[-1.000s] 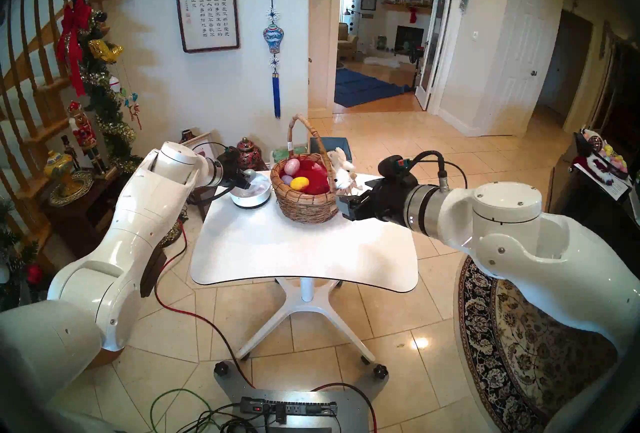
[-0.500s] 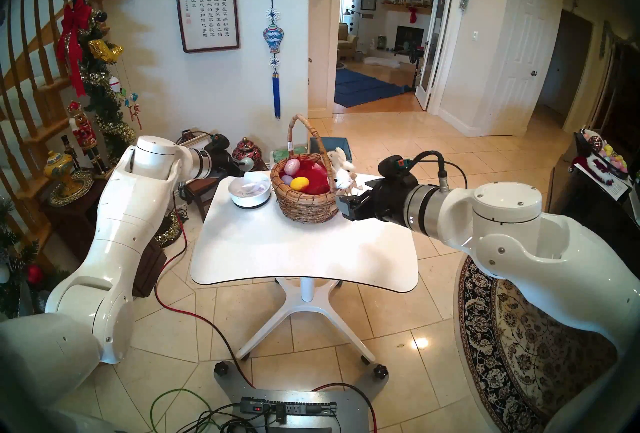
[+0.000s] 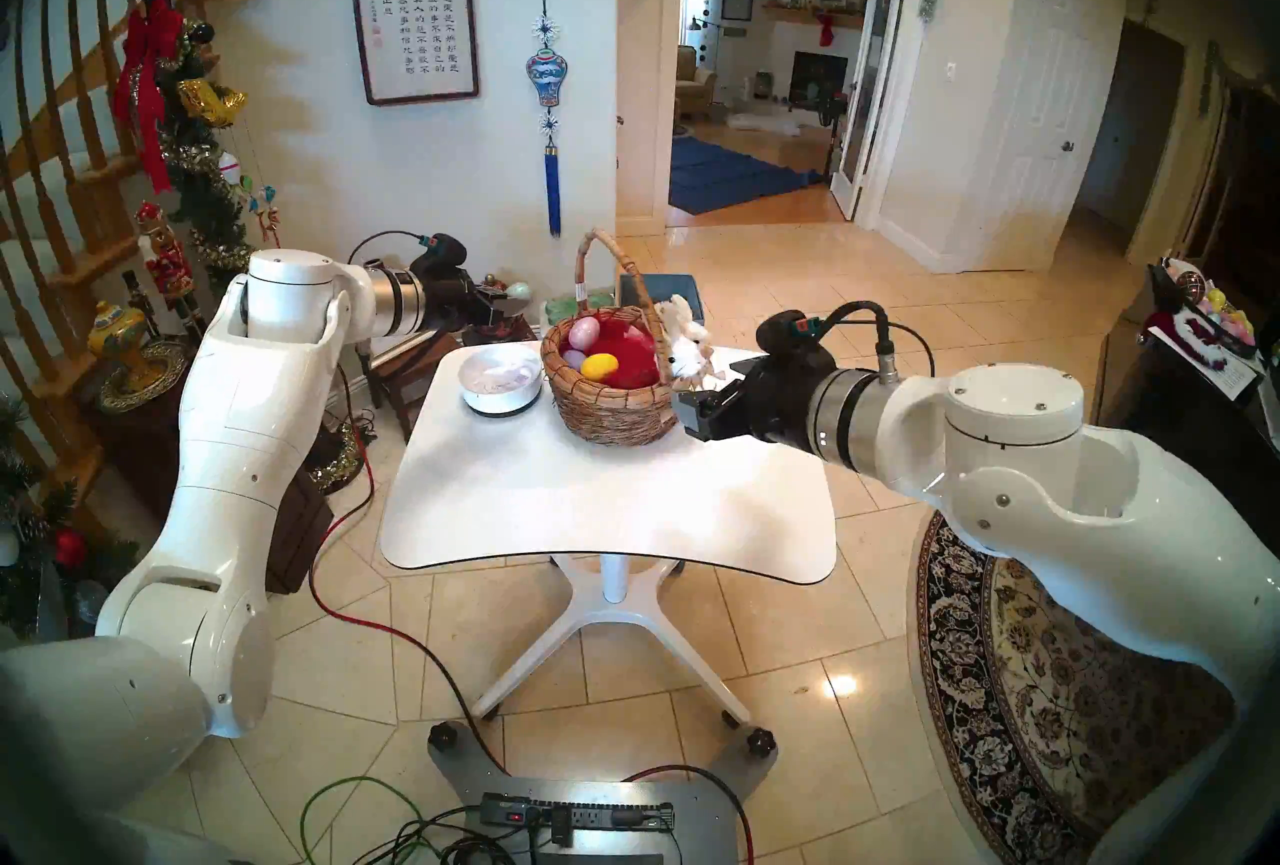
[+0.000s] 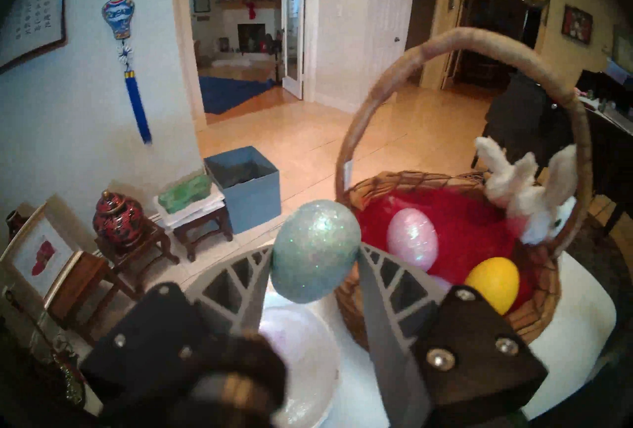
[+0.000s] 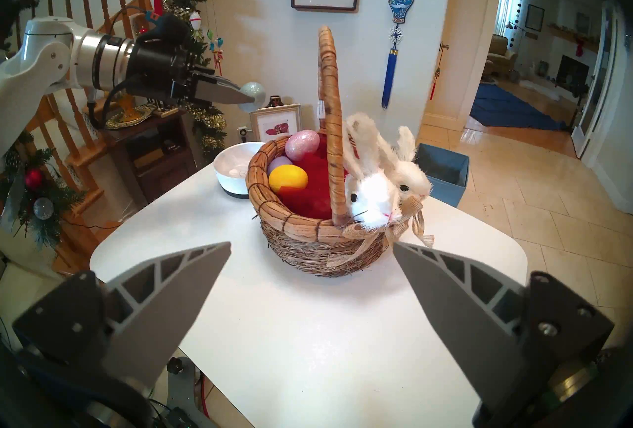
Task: Put easter egg into basket
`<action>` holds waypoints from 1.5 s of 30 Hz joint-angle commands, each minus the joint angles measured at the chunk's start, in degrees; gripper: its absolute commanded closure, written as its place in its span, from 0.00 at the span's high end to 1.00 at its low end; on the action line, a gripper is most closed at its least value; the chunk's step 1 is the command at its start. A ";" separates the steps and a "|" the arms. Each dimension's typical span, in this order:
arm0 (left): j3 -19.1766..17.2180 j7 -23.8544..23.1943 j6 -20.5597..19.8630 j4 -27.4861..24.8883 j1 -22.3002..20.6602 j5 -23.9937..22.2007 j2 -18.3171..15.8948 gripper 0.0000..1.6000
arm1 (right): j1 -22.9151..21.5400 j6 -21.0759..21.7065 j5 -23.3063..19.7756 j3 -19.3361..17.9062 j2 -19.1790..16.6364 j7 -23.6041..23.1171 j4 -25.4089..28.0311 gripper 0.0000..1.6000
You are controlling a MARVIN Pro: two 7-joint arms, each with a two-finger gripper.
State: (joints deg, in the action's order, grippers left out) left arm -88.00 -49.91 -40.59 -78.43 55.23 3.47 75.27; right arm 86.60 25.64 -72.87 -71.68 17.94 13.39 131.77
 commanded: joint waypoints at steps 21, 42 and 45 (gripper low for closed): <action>8.76 -3.80 3.46 -4.35 -0.32 0.42 1.72 0.42 | -0.60 -0.17 0.11 -0.49 0.07 0.02 0.03 1.00; 11.58 -1.93 7.13 5.05 -4.24 1.79 4.92 0.47 | -0.58 -0.18 0.10 -0.49 0.05 0.03 0.03 1.00; 11.63 -2.13 7.11 5.06 -4.35 1.60 4.86 0.62 | -0.58 -0.18 0.10 -0.49 0.05 0.03 0.03 1.00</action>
State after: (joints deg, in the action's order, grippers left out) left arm -76.03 -51.47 -33.98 -73.00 53.43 5.75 79.27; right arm 86.60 25.64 -72.87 -71.68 17.94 13.39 131.77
